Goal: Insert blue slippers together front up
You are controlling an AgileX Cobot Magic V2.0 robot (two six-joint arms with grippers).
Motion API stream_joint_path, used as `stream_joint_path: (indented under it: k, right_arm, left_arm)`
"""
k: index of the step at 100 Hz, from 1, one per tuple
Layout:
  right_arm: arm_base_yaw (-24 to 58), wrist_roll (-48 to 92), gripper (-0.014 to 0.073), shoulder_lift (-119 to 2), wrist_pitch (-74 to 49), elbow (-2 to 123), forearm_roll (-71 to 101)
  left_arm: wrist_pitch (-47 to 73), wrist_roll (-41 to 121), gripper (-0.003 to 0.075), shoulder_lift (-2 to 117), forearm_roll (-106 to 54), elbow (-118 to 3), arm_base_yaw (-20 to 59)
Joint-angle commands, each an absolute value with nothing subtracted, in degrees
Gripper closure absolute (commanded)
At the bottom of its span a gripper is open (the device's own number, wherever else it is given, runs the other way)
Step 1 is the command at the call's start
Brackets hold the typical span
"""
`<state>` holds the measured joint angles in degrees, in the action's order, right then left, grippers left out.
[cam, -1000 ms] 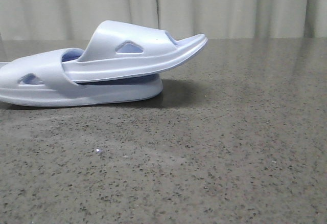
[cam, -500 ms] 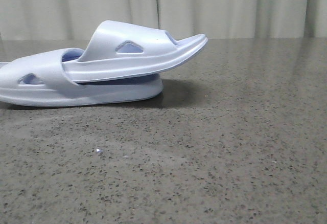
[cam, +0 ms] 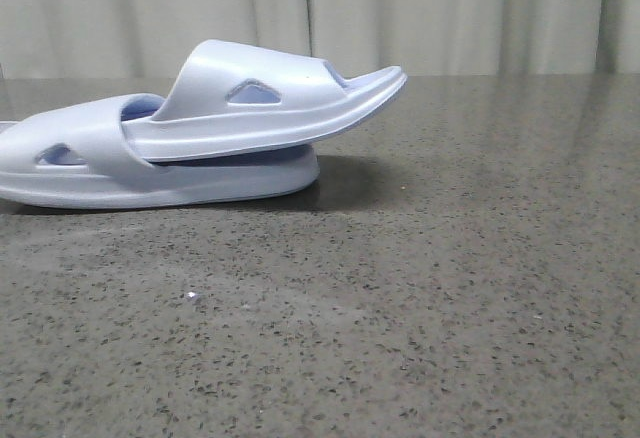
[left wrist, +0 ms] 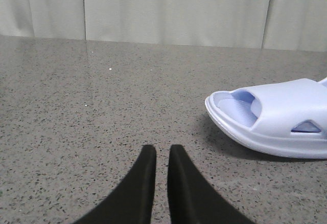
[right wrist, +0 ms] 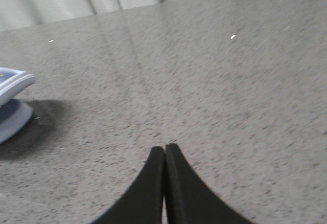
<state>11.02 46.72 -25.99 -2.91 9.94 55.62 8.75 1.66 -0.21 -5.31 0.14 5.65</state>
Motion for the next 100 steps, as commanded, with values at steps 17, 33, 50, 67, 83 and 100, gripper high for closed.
stream_joint_path:
  k: [17,33,50,67,83,100]
  right_arm:
    - [3.69,14.14,0.0675,-18.27,-1.60,9.34,13.68]
    - [-0.54,11.30,0.0675,-9.58,0.00,3.36,7.46]
    - [-1.01,9.61,0.0675,-1.94,-3.18,-1.88,4.75]
    - [-1.01,9.31,0.0675,0.94,-6.10,-1.77,2.59]
    - [-1.01,9.31,0.0675,0.94,-5.57,-1.77,2.59]
    - [-1.01,9.31,0.0675,0.94,-5.57,-1.77,2.59]
  left_arm:
    - [4.68,1.15,0.0705,0.00,-5.36,0.69,5.58]
    - [4.68,1.15,0.0705,0.00,-5.36,0.69,5.58]
    - [4.68,1.15,0.0705,0.00,-5.36,0.69,5.58]
    - [4.68,1.15,0.0705,0.00,-5.36,0.69,5.58]
    - [4.68,1.15,0.0705,0.00,-5.36,0.69,5.58]
    - [4.68,1.15,0.0705,0.00,-5.36,0.69,5.58]
